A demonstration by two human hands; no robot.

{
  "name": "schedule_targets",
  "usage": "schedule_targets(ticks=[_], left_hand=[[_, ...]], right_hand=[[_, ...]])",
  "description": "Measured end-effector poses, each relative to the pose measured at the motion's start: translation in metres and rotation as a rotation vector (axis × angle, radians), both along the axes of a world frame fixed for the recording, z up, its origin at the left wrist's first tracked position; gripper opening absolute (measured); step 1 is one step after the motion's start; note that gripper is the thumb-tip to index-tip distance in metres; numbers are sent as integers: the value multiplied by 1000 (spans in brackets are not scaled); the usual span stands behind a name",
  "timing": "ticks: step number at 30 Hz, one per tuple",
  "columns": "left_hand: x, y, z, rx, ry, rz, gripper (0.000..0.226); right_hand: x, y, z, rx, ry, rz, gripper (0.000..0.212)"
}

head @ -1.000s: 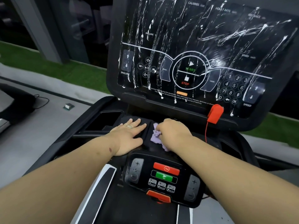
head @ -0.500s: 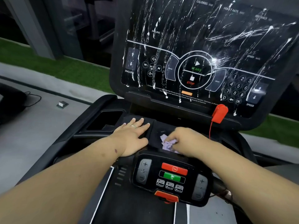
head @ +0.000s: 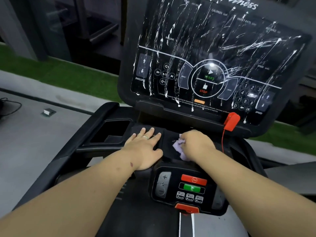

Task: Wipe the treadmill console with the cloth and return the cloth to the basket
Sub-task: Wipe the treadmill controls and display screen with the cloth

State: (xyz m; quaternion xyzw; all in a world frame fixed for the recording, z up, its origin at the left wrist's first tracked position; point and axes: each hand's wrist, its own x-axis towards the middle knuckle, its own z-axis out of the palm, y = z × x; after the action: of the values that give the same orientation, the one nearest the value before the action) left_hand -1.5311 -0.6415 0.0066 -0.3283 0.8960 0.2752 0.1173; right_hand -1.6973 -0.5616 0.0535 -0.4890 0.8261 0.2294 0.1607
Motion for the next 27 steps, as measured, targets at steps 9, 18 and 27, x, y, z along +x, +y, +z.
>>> schedule_targets(ticks=[9,18,27], left_hand=[[1,-2,-3,22,22,-16,70],[1,-3,-2,20,16,-26,71],[1,-2,-4,13,28,-7,70]], right_hand=[[1,-4,-6,-41,12,28,8],[8,-23,5,312,0,-70,36],[-10,-23,-17,378,151,299,26]])
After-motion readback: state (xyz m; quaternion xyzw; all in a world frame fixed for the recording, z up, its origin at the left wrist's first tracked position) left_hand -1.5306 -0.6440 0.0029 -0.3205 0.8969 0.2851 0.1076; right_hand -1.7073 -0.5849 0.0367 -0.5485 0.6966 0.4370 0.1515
